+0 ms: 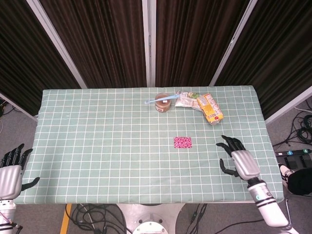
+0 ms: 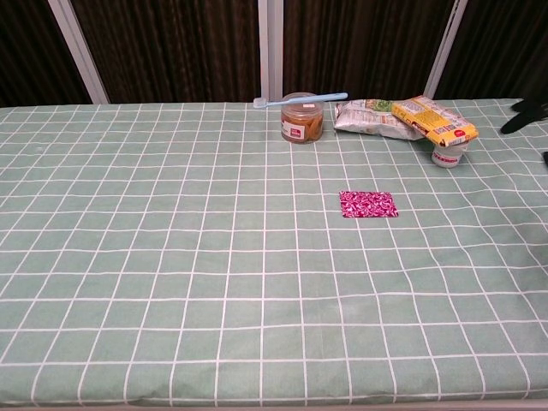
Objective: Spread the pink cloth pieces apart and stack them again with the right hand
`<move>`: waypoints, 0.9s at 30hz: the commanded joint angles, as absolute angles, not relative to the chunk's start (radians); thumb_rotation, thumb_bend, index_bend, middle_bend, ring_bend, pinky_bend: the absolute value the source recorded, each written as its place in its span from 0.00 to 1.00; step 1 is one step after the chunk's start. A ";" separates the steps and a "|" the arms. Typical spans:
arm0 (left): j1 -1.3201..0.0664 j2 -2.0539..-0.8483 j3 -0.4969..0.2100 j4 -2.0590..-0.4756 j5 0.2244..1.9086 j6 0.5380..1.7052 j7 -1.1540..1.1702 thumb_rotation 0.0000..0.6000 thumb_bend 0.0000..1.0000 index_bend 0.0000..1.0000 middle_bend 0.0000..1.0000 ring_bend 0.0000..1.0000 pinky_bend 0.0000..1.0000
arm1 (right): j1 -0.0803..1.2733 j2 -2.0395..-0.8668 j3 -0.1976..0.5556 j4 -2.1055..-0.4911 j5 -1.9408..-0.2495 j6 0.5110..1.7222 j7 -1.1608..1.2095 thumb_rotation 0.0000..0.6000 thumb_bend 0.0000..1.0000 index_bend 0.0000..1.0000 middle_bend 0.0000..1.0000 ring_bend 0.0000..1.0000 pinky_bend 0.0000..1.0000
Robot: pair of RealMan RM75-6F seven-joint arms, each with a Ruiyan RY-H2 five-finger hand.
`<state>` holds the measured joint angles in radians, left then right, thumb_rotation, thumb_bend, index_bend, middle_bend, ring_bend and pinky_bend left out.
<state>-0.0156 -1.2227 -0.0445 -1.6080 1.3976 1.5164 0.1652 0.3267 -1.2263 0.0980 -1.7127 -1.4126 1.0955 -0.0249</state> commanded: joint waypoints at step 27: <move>-0.005 -1.220 -0.048 -1.613 1.380 1.512 0.161 1.00 0.16 0.22 0.15 0.11 0.13 | 0.707 -1.728 0.194 -1.119 -1.072 0.703 -0.188 0.26 0.62 0.26 0.00 0.00 0.00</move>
<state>-0.0049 -1.2200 -0.0483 -1.6125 1.3801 1.5124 0.1610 0.6987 -1.7166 0.1922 -1.1311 -1.0681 0.7073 -0.1956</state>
